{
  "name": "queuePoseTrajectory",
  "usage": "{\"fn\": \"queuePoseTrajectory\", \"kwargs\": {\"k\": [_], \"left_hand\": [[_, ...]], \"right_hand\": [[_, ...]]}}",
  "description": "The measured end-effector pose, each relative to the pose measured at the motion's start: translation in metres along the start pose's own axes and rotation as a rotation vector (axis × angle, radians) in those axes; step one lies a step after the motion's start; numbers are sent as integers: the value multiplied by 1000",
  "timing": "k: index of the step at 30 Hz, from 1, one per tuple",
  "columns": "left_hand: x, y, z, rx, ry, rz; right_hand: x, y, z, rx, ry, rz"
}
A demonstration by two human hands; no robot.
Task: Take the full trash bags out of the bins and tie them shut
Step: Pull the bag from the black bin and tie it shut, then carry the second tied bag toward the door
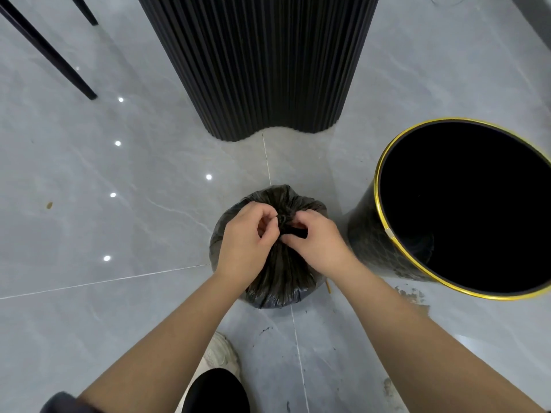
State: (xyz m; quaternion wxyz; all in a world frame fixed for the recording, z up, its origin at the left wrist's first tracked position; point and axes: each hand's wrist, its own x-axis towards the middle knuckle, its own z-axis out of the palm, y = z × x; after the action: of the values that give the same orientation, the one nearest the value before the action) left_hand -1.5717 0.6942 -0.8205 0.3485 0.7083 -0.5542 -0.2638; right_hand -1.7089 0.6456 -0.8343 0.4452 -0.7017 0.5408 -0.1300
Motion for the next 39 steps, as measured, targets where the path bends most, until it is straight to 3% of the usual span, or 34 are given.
{"fn": "queuePoseTrajectory", "kwargs": {"k": [5,8,11,14,20,29,39], "left_hand": [[-1,-2,-13,18,70,20],[-2,-12,-16,38,-7,18],[-5,-26,-18,239,-170,55],[-8,-34,-14,469,-196,143],[-8,-14,-39,370,-154,139],[-21,105,-184,328,-146,53],[-28,221,-406,307,-159,-104]], "right_hand": [[7,1,9,-44,116,-97],[5,2,10,-84,108,-101],[3,3,7,-98,121,-96],[4,2,3,-109,123,-98],[-8,-25,-12,-155,107,-132],[-61,-181,-86,-236,-47,-143],[-104,-420,-136,-295,-255,-133]]}}
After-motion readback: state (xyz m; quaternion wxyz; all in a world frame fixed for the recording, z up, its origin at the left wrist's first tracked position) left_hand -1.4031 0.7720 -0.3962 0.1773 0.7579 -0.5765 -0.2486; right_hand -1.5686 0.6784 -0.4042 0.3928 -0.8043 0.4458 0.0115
